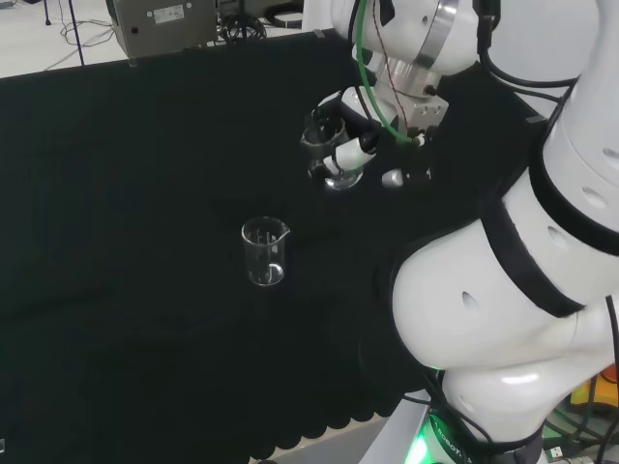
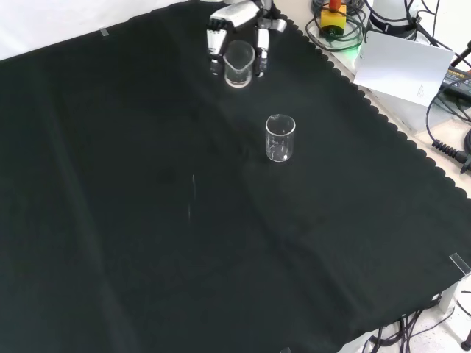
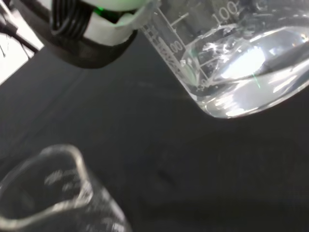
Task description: Pour the water from the handheld beaker into the one on the table.
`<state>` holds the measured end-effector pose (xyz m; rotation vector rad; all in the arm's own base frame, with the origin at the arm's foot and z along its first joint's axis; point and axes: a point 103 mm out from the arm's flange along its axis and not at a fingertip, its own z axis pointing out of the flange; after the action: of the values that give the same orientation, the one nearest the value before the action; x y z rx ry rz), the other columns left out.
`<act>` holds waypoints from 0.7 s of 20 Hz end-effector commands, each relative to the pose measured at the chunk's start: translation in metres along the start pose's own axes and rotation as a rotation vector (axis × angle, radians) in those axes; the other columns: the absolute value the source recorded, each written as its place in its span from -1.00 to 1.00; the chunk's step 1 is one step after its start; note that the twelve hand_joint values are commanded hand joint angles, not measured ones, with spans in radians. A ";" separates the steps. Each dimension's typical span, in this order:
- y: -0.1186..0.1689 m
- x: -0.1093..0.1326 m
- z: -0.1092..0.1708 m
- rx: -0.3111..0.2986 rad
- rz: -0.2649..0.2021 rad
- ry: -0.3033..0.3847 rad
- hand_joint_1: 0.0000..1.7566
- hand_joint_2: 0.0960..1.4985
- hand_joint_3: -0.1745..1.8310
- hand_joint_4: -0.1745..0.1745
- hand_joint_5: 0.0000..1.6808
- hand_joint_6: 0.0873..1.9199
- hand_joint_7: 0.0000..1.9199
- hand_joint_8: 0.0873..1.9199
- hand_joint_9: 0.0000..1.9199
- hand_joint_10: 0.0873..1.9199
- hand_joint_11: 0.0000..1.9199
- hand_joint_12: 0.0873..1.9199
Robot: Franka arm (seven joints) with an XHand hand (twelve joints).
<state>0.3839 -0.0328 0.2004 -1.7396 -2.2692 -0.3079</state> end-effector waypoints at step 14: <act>-0.010 0.060 0.037 0.251 -0.054 -0.305 0.50 0.33 -1.00 -1.00 0.68 -0.83 0.53 -0.86 0.83 -1.00 0.47 -0.41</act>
<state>0.3549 0.0133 0.1900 -1.7339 -2.3827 0.0507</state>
